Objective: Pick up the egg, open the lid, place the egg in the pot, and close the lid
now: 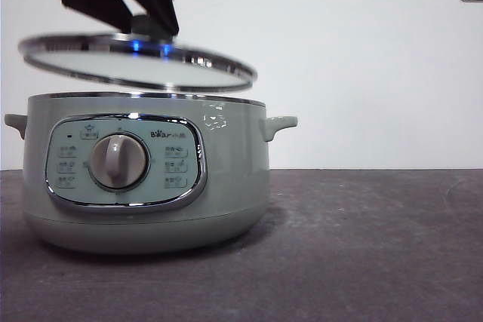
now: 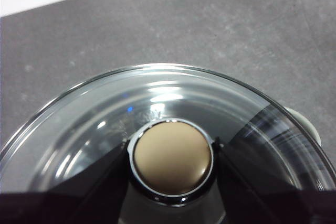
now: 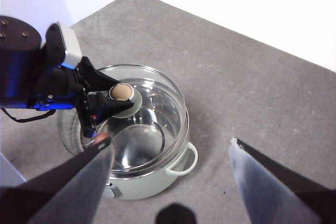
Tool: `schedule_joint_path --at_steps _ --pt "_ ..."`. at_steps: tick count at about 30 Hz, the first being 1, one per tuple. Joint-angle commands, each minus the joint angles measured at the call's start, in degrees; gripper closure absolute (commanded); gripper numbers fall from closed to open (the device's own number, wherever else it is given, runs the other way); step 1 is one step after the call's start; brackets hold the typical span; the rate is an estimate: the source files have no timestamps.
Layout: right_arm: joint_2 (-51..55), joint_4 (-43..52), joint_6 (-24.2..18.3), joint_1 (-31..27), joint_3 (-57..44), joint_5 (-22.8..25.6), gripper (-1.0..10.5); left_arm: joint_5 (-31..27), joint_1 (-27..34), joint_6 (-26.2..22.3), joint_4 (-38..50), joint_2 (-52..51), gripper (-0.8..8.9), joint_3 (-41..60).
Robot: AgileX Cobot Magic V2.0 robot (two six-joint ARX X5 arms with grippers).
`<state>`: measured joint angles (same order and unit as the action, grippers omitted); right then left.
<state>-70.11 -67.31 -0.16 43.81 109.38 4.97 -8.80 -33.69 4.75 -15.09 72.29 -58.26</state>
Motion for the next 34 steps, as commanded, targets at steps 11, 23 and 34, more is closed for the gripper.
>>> schedule_joint_path --at_steps 11,23,34 --pt "0.2 -0.7 0.7 0.1 -0.2 0.1 5.7 -0.2 -0.4 2.8 7.4 0.2 8.22 1.7" --pt "0.2 -0.7 0.7 0.1 -0.2 0.1 5.7 -0.2 -0.5 2.9 5.6 2.6 8.22 1.8" --pt "0.2 -0.7 0.7 0.1 -0.2 0.1 5.7 -0.1 -0.5 3.0 0.3 2.6 8.22 1.8"
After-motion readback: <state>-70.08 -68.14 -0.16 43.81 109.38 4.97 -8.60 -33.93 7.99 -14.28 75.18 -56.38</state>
